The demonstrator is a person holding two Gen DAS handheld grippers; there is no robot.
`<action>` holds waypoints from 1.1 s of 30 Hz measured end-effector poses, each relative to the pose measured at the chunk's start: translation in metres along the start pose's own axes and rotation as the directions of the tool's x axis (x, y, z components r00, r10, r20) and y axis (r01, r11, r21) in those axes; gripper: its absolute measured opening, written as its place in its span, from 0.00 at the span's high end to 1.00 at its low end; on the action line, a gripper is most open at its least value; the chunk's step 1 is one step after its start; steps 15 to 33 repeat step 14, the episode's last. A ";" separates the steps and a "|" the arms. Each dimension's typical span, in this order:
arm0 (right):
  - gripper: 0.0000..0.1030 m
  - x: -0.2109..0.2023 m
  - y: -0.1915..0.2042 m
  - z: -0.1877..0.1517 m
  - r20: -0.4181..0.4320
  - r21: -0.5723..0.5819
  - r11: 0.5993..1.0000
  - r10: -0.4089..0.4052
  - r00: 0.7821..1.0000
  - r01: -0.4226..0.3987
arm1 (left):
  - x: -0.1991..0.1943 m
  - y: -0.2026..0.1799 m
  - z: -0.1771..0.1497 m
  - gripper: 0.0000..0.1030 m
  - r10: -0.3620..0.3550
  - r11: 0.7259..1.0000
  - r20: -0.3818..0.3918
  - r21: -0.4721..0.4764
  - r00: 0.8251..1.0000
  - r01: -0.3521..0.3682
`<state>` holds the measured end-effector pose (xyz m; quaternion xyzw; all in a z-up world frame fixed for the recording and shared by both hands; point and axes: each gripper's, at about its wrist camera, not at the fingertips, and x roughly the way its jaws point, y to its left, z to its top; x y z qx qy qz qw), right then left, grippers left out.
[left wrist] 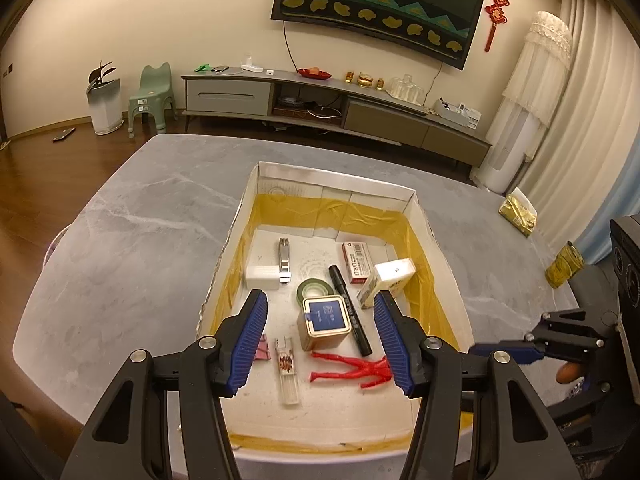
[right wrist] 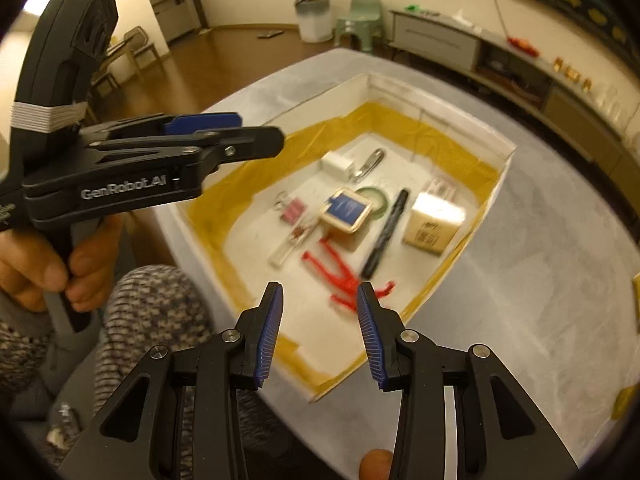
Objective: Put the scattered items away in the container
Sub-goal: 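Withdraw both open tools from the white box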
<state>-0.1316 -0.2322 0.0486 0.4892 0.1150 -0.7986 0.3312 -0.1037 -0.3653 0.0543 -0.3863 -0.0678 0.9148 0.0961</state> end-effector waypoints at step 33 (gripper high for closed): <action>0.60 -0.021 0.008 0.004 0.047 0.046 0.998 0.031 0.998 -0.033 | -0.009 -0.007 -0.006 0.45 0.004 1.000 0.006 0.013 1.000 -0.004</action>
